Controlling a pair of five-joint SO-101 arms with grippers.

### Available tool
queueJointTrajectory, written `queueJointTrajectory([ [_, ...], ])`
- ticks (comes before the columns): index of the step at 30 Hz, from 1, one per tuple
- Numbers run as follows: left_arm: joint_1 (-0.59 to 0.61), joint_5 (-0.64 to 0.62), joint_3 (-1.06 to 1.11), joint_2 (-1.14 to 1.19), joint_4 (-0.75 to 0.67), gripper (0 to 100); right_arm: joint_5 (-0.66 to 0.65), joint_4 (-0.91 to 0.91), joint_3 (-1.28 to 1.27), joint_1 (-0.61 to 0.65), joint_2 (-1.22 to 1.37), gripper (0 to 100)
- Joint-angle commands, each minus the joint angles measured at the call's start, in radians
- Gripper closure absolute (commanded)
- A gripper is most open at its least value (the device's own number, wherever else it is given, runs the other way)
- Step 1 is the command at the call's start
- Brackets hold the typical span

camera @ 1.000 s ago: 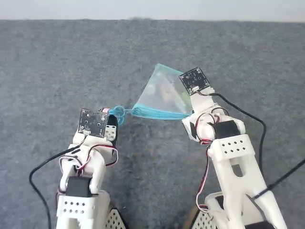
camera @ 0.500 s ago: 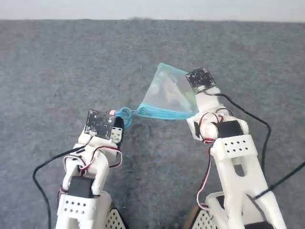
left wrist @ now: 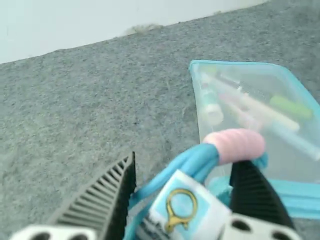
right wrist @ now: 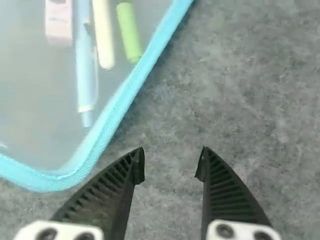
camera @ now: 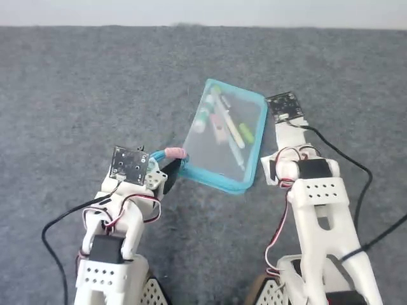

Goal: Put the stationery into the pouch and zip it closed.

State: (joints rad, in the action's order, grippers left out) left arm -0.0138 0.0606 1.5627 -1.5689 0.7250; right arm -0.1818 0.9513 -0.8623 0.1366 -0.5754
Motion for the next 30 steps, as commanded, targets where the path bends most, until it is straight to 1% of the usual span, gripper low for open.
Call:
queueJointTrajectory([
  [1, -0.032, 0.018, -0.024, -0.012, 0.003, 68, 0.005, -0.016, 0.003, -0.002, -0.013, 82.5],
  [4, -0.117, 0.092, -0.022, -0.014, 0.054, 68, 0.005, -0.016, 0.003, -0.002, -0.013, 82.5],
  [7, -0.153, 0.106, -0.024, -0.012, 0.069, 69, 0.005, -0.016, 0.003, -0.002, -0.013, 82.5],
  [10, -0.157, 0.146, -0.019, -0.012, 0.072, 69, 0.003, -0.016, 0.003, -0.002, -0.013, 82.5],
  [12, -0.149, 0.146, -0.022, -0.012, 0.078, 67, 0.003, -0.016, 0.003, -0.002, -0.013, 82.5],
  [17, -0.147, 0.106, -0.025, -0.018, 0.083, 58, 0.003, -0.015, 0.002, -0.002, -0.013, 82.6],
  [21, -0.149, 0.169, -0.018, -0.020, 0.074, 56, 0.003, -0.013, 0.002, -0.002, -0.013, 82.7],
  [23, -0.146, 0.137, -0.015, -0.020, 0.055, 56, 0.003, -0.013, 0.002, -0.002, -0.013, 82.7],
  [26, -0.091, 0.055, -0.016, -0.020, 0.015, 56, 0.003, -0.013, 0.002, -0.002, -0.013, 82.7],
  [28, -0.034, 0.031, -0.016, -0.020, -0.012, 56, 0.003, -0.013, 0.002, -0.002, -0.013, 82.8],
  [30, -0.002, 0.029, -0.016, -0.020, -0.020, 56, 0.003, -0.012, 0.002, -0.002, -0.013, 82.9],
])
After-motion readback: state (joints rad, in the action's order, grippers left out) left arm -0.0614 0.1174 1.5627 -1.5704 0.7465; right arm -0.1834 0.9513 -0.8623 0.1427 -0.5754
